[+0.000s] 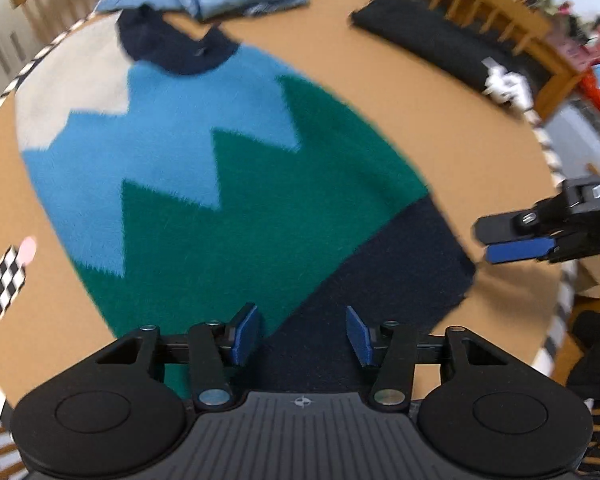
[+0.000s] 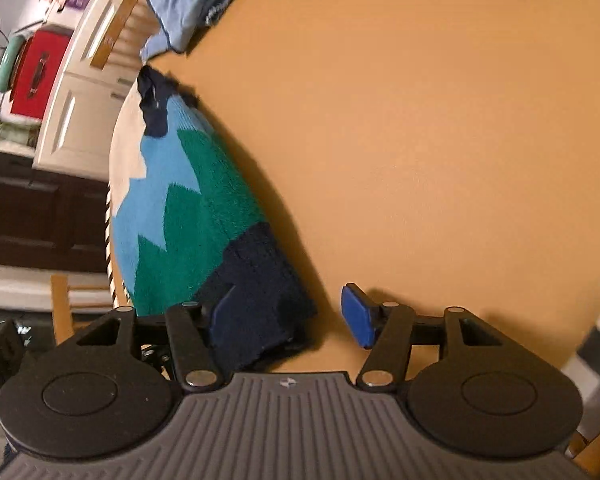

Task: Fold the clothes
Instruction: 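Grasp the navy hem of the cardigan with the right gripper, then grasp the navy hem with the left gripper while the right gripper holds it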

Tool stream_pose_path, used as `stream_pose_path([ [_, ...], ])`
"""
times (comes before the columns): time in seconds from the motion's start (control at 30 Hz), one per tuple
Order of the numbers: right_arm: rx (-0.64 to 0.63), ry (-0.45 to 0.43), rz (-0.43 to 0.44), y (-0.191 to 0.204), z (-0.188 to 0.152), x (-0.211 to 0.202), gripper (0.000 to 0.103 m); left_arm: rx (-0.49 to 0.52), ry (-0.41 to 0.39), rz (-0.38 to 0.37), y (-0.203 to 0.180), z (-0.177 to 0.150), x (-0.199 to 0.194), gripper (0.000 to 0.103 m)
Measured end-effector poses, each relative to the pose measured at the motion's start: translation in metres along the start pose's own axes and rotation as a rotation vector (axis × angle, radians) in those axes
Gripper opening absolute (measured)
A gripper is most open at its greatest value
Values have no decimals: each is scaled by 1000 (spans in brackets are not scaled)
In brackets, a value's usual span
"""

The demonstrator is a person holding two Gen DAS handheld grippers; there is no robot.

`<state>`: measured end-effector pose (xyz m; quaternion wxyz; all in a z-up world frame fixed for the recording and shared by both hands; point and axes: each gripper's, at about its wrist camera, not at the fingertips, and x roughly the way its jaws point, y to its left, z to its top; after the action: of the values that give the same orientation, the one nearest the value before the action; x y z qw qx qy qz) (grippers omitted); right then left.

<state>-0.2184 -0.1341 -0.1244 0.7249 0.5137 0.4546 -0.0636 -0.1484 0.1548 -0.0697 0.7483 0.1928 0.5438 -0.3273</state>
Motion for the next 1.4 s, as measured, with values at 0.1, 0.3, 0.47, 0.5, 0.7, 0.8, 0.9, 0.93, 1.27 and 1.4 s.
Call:
stream_pose_path([
  [0.1,-7,78,55,-7,5,7,61,-49,5,17,9,-4,3,40],
  [0.3,-15,271,165,-5,12,27,62,-110,31,45,21,-7,1,31],
  [0.47,-48,364,176,0,10,26,62,-146,33,44,28,-10,-5,30],
  [0.5,-49,379,178,0,11,28,62,-156,35,40,31,-9,-5,29],
  [0.7,-52,446,186,7,9,38,65,-219,50,12,43,-5,-6,23],
  [0.8,-25,451,197,10,9,44,66,-202,51,22,39,-3,-5,23],
  [0.9,-57,445,196,18,5,49,60,-198,52,23,39,-2,-3,23],
  [0.93,-72,434,178,20,3,48,47,-197,52,23,39,-2,-3,23],
  [1.27,-198,318,145,34,-6,11,19,-261,37,-51,51,-4,-16,44],
  [1.4,-213,340,148,43,-2,6,19,-341,-12,-45,62,-28,-42,75],
])
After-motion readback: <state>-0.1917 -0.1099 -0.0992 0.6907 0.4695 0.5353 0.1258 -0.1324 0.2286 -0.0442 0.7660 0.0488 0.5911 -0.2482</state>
